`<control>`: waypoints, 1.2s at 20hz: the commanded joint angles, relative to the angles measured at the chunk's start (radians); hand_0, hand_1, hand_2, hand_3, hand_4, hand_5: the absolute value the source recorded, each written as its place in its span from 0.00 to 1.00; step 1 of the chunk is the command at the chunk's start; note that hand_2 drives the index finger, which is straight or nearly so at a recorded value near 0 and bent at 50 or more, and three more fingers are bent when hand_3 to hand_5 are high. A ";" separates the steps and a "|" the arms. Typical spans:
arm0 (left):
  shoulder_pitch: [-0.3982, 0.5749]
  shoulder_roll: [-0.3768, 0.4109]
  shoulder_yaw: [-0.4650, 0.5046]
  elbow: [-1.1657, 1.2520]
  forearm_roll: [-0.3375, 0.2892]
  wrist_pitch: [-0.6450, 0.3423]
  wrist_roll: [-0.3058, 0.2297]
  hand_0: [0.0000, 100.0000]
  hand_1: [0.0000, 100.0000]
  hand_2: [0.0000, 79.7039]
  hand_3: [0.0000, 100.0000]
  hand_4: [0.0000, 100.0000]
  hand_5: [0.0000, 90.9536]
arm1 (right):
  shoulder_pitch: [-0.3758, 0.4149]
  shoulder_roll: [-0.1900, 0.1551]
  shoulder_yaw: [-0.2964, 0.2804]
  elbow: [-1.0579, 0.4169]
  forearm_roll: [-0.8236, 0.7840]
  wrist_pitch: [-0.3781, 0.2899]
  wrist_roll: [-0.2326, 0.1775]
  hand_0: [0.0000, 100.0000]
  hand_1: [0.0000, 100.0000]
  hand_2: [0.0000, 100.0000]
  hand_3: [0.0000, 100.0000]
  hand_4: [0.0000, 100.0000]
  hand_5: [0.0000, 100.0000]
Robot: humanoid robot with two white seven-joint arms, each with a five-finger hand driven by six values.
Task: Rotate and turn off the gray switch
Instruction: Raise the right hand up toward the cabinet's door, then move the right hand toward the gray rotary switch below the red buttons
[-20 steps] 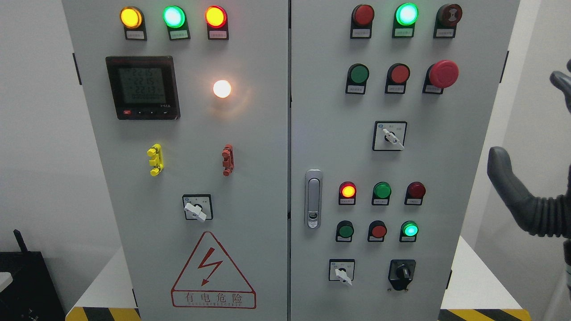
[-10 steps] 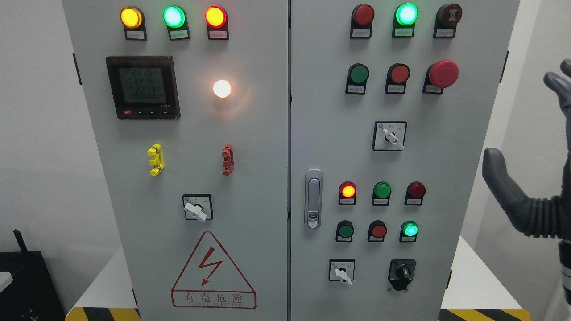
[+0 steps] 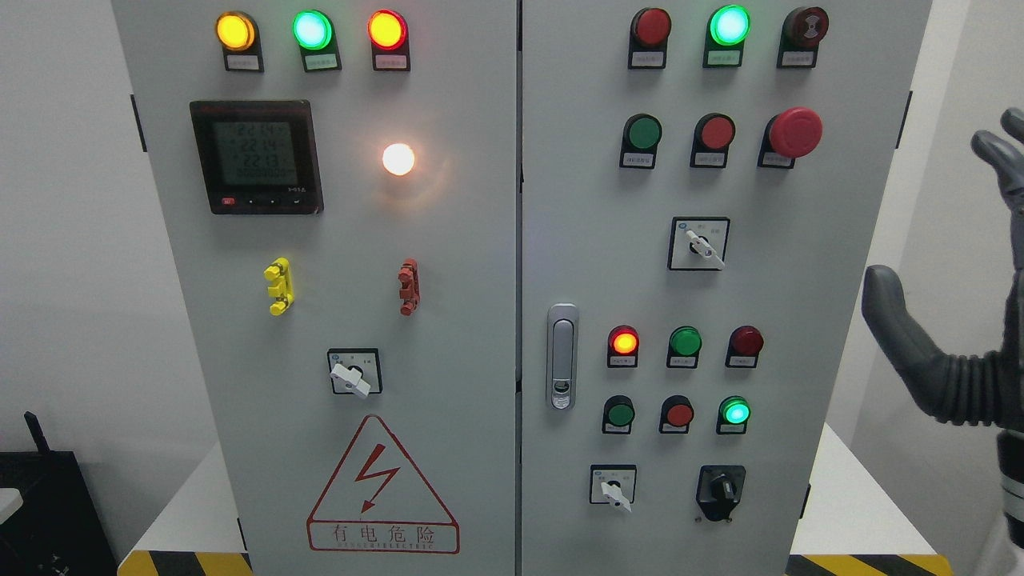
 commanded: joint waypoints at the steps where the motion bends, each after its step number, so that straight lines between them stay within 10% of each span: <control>1: 0.000 0.000 0.032 0.023 -0.008 0.001 0.001 0.12 0.39 0.00 0.00 0.00 0.00 | -0.005 0.031 0.001 0.013 -0.008 0.051 0.000 0.47 0.40 0.03 0.04 0.00 0.03; 5: 0.000 0.000 0.032 0.023 -0.008 0.001 -0.001 0.12 0.39 0.00 0.00 0.00 0.00 | -0.016 0.043 0.008 0.032 -0.018 0.117 0.001 0.48 0.41 0.08 0.38 0.27 0.25; 11: 0.000 0.000 0.031 0.023 -0.008 0.001 -0.001 0.12 0.39 0.00 0.00 0.00 0.00 | -0.025 0.078 0.008 0.047 -0.094 0.175 0.004 0.46 0.36 0.21 0.57 0.49 0.68; 24: 0.001 0.000 0.032 0.023 -0.008 0.001 0.001 0.12 0.39 0.00 0.00 0.00 0.00 | -0.070 0.143 0.081 0.118 -0.107 0.291 0.006 0.24 0.28 0.51 0.73 0.64 0.85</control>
